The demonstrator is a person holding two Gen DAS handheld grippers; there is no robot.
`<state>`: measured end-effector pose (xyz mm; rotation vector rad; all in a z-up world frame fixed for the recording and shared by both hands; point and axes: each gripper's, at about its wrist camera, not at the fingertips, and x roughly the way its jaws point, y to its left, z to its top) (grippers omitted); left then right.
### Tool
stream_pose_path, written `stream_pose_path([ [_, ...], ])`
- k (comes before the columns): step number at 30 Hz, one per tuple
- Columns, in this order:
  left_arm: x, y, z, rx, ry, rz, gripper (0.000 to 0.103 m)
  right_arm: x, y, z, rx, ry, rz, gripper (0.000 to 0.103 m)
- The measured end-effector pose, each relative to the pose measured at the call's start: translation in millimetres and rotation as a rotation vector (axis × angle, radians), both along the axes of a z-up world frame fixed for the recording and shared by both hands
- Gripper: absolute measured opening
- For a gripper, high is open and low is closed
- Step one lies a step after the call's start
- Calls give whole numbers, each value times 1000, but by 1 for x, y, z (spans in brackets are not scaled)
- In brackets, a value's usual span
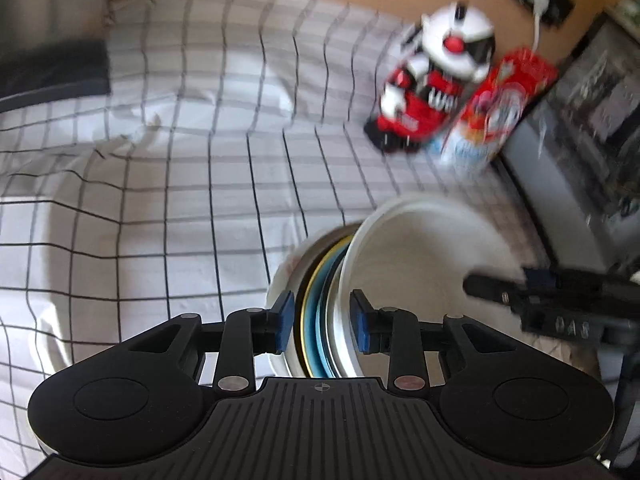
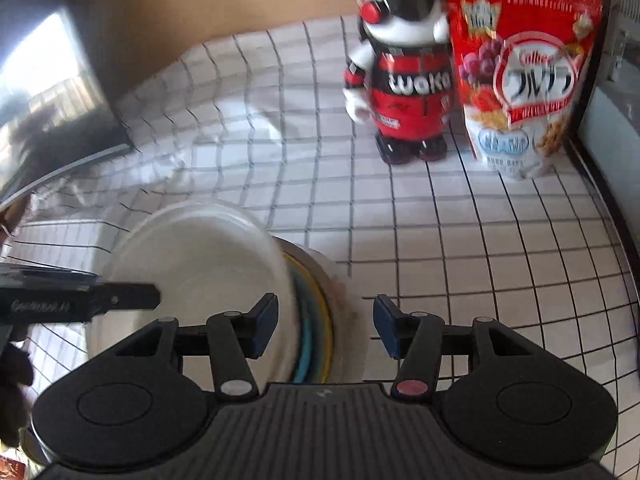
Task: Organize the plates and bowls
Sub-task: 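Open both tools and pull them back from the bowl stack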
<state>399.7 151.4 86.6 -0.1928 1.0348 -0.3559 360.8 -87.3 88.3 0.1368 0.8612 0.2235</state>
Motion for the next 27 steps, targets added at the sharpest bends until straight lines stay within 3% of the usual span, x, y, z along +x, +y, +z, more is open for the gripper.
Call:
stream_pose_path([
  [6, -78, 18, 28, -94, -332, 157, 33, -61, -10, 15, 53, -196, -8, 55],
  [12, -189, -5, 15, -90, -523, 284, 30, -150, -24, -12, 73, -288, -28, 60],
  [19, -308, -70, -26, 34, -538, 254, 18, -263, -17, -72, 9, -372, 0, 60],
  [24, -373, -119, -53, 285, -616, 357, 18, -324, -17, -100, -16, -473, -25, 64],
  [27, -392, -129, -61, 279, -627, 308, 18, -347, -19, -111, -18, -499, -37, 64],
])
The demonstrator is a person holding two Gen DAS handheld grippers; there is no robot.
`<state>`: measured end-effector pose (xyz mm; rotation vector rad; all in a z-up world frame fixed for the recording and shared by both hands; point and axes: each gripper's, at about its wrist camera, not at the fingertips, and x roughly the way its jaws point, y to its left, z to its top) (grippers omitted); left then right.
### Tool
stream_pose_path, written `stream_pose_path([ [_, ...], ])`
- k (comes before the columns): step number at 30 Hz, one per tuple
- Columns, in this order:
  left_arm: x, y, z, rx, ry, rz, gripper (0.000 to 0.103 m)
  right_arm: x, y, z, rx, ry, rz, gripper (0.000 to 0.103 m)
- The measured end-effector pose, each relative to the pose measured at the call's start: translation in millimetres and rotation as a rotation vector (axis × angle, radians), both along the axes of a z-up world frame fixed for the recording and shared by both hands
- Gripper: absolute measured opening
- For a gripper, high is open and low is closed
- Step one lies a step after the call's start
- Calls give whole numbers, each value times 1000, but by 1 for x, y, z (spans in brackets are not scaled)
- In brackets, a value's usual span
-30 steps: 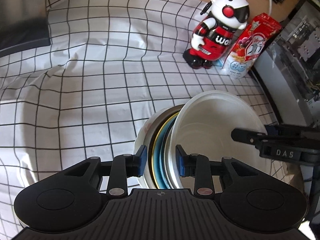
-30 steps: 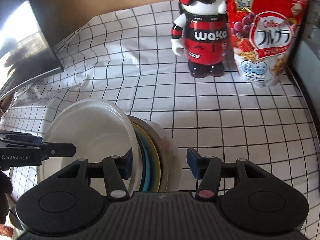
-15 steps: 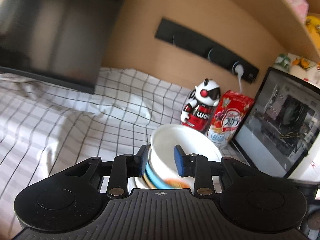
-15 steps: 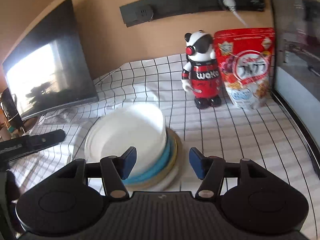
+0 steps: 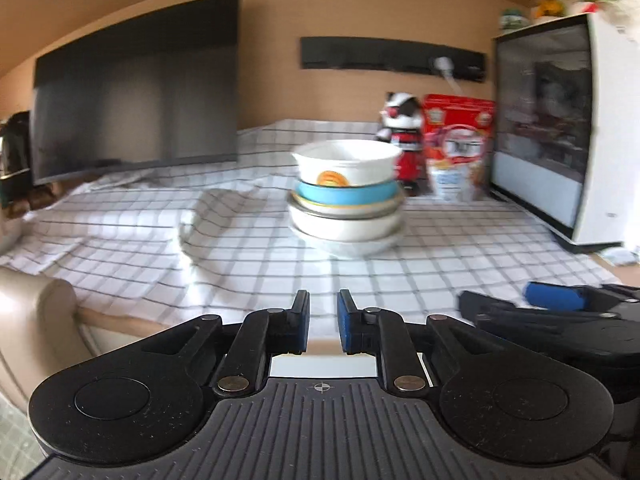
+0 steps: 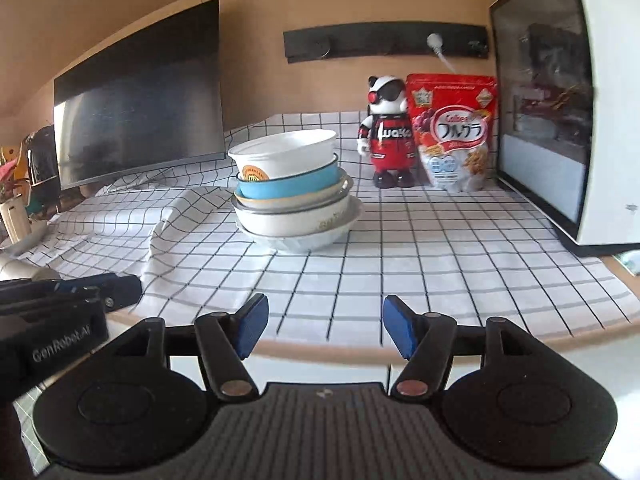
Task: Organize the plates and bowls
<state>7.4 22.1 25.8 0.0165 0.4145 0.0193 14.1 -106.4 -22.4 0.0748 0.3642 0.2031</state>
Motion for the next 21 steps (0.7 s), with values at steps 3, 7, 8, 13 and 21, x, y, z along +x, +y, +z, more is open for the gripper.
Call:
stream_pose_path([
  [3, -16, -8, -7, 35, -19, -26, 18, -9, -3, -6, 10, -14, 9, 64],
  [7, -25, -11, -15, 44, -13, -31, 18, -22, -5, -10, -2, -53, 1, 65],
  [8, -27, -11, -17, 44, -8, -31, 18, -22, -5, -11, -6, -52, -1, 65],
  [13, -29, -8, -25, 14, 23, -30, 18, -23, -5, -13, 3, -35, 0, 65],
  [21, -28, -7, -25, -9, 18, -28, 18, -23, 3, -16, -23, -31, 13, 65],
])
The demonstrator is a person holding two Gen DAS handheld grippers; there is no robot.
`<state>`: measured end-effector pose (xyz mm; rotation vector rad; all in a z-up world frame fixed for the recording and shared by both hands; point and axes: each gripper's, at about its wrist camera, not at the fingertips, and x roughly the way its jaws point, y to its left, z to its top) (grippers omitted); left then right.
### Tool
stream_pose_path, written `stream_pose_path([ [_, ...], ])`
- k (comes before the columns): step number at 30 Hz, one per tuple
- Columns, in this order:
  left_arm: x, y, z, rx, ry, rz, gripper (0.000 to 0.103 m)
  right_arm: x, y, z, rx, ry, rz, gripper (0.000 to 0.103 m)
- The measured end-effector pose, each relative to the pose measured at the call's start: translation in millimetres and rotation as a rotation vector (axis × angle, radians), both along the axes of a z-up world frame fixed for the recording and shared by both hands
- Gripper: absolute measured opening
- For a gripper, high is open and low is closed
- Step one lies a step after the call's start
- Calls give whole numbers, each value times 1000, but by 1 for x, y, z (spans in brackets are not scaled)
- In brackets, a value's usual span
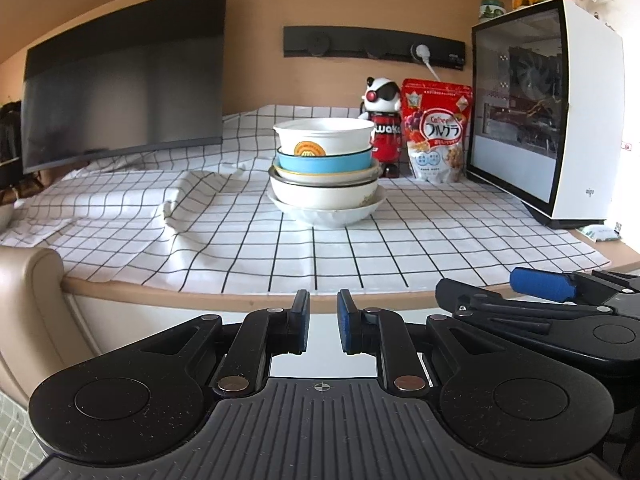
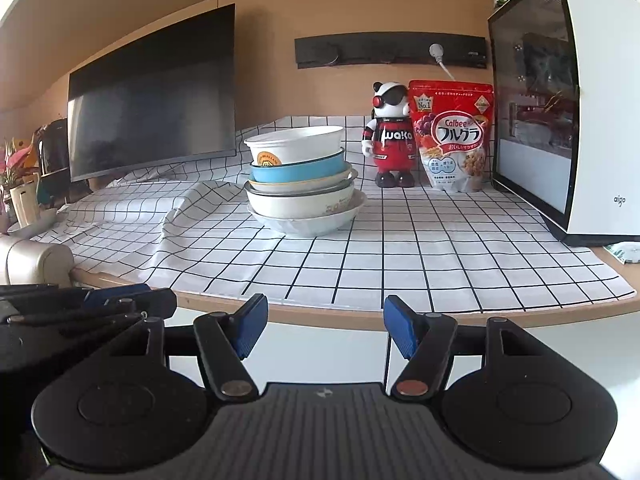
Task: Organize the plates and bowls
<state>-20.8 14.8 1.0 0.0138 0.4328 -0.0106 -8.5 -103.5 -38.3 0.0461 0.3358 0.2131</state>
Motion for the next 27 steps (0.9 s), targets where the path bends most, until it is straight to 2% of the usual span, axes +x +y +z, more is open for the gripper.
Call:
stream_pose_path([
  [27, 3, 2, -2, -13, 13, 11, 18, 4, 0, -2, 1, 12, -2, 65],
])
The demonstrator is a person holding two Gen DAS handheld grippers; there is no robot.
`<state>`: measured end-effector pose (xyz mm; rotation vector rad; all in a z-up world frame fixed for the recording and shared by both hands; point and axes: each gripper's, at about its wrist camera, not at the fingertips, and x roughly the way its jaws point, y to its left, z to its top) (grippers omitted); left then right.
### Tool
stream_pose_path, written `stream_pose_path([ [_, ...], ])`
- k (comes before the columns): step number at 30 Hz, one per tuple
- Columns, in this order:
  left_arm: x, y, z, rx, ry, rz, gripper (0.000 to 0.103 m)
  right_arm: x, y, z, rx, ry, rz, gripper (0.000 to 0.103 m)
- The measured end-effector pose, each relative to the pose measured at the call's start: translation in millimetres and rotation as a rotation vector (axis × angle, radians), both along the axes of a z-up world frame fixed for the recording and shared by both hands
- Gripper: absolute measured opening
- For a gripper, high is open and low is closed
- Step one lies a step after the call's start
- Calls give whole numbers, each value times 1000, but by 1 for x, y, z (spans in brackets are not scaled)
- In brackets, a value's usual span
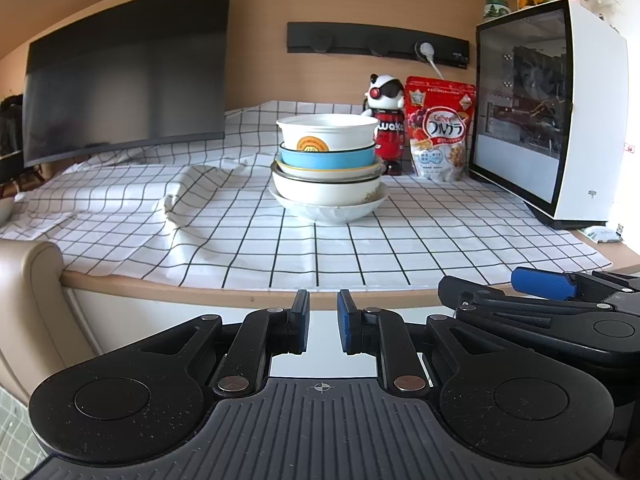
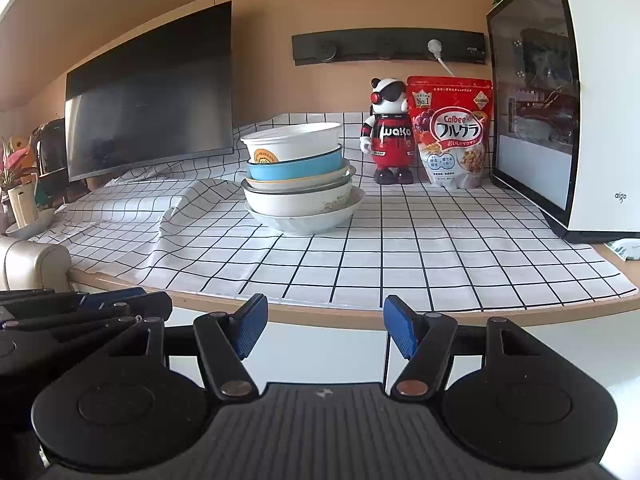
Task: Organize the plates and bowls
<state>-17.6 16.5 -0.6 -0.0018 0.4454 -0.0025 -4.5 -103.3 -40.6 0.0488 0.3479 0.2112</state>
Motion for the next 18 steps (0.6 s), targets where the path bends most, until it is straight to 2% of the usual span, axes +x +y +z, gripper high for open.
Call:
stream_pose_path([
  [18, 1, 0, 0, -3, -2, -2, 18, -1, 0, 0, -1, 8, 7, 65],
])
